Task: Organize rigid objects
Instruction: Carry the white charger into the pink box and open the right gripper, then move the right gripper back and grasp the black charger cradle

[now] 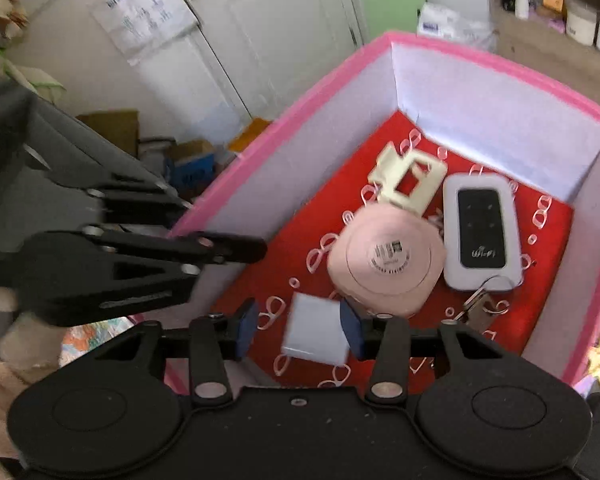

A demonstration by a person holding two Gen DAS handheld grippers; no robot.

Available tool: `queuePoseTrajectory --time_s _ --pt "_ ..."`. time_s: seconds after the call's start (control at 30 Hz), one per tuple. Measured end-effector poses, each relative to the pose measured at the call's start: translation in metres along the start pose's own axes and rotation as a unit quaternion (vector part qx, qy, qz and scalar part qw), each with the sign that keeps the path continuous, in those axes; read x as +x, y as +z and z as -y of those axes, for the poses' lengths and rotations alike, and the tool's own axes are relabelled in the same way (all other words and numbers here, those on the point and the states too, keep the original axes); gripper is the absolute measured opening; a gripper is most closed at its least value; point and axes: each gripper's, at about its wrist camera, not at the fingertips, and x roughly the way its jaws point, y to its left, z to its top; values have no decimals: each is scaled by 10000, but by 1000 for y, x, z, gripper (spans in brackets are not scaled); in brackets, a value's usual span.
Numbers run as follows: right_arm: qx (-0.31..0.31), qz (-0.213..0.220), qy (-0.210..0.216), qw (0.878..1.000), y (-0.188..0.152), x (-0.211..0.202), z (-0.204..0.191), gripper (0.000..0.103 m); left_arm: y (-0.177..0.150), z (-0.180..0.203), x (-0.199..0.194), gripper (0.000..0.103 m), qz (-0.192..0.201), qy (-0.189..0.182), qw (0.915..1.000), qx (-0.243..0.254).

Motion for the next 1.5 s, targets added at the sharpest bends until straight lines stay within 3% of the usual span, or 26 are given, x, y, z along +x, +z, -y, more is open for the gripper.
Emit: queuePoseTrajectory --time_s 0.1,0.27,0.8,0.97,1.13,1.23,1.5 --pt "12 402 100 9991 -6 -30 -1 51 0 2 0 14 -4 36 10000 25" --pt "56 847 -169 9963 -28 -78 2 52 0 6 -1 14 -25 105 9999 95" --pt "789 1359 -959 9829 -109 -148 59 53 2 22 1 14 -152 531 9976 420" --pt "1187 1439 -986 9775 -128 -141 80 58 1 27 2 14 -125 660 9966 468" --pt "1097 1414 -1675 9695 -143 -117 92 58 1 28 1 14 -154 688 9965 452" --pt "1115 1472 -1814 9659 -151 -116 101 58 2 28 1 14 -162 699 9964 444" --pt "776 1459 -2092 9638 -163 -106 108 76 1 25 0 14 -140 618 9973 365"
